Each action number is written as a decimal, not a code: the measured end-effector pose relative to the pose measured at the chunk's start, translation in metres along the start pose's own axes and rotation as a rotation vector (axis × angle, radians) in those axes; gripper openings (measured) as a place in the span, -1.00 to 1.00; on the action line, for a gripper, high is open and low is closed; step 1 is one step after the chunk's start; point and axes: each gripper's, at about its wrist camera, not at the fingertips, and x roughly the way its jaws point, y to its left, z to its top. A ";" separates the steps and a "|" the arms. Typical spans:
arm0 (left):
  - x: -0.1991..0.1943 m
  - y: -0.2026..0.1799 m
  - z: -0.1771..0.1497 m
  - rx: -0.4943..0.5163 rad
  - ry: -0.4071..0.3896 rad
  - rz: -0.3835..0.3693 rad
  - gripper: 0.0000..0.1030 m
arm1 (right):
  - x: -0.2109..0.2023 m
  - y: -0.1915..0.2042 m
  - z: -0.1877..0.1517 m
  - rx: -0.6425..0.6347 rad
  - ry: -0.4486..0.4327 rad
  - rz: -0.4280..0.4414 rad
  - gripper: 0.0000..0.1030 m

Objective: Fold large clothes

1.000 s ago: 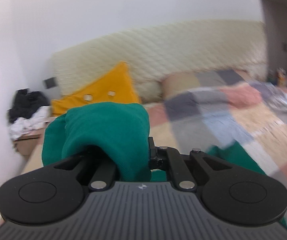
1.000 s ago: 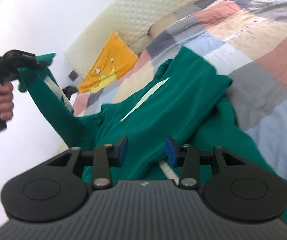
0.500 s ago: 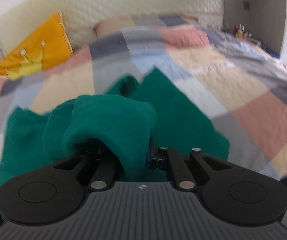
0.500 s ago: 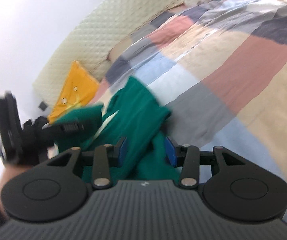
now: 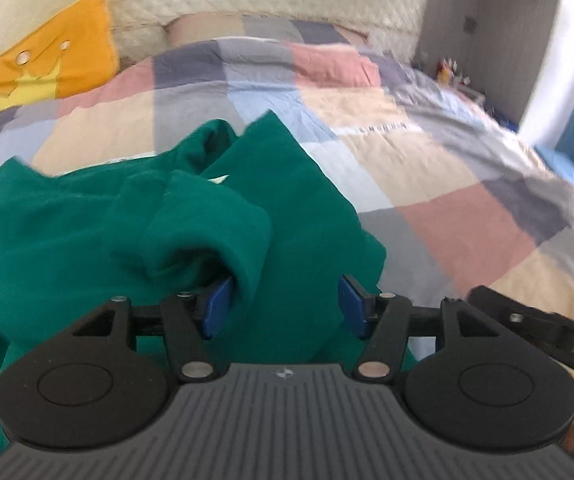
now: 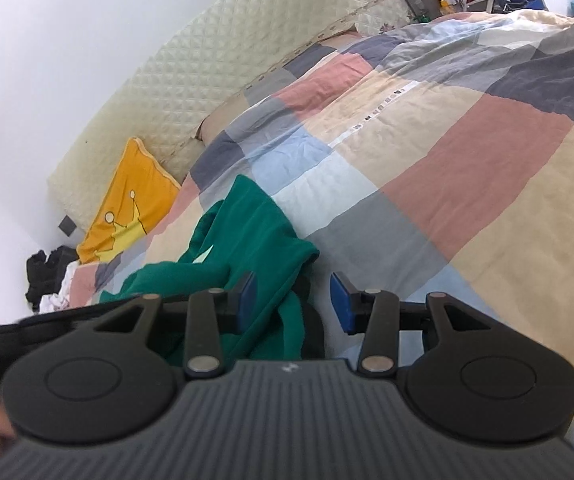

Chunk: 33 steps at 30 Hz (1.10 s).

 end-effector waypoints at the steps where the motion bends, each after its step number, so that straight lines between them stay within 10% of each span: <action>1: -0.010 0.004 -0.003 -0.017 -0.012 0.001 0.24 | -0.001 0.001 -0.001 -0.001 0.001 0.009 -0.13; 21: -0.110 0.112 -0.117 -0.245 -0.130 0.080 0.24 | 0.020 0.091 -0.035 -0.387 -0.027 0.197 -0.13; 33: -0.082 0.165 -0.131 -0.361 -0.117 0.126 0.24 | 0.100 0.110 -0.046 -0.492 -0.029 0.044 -0.13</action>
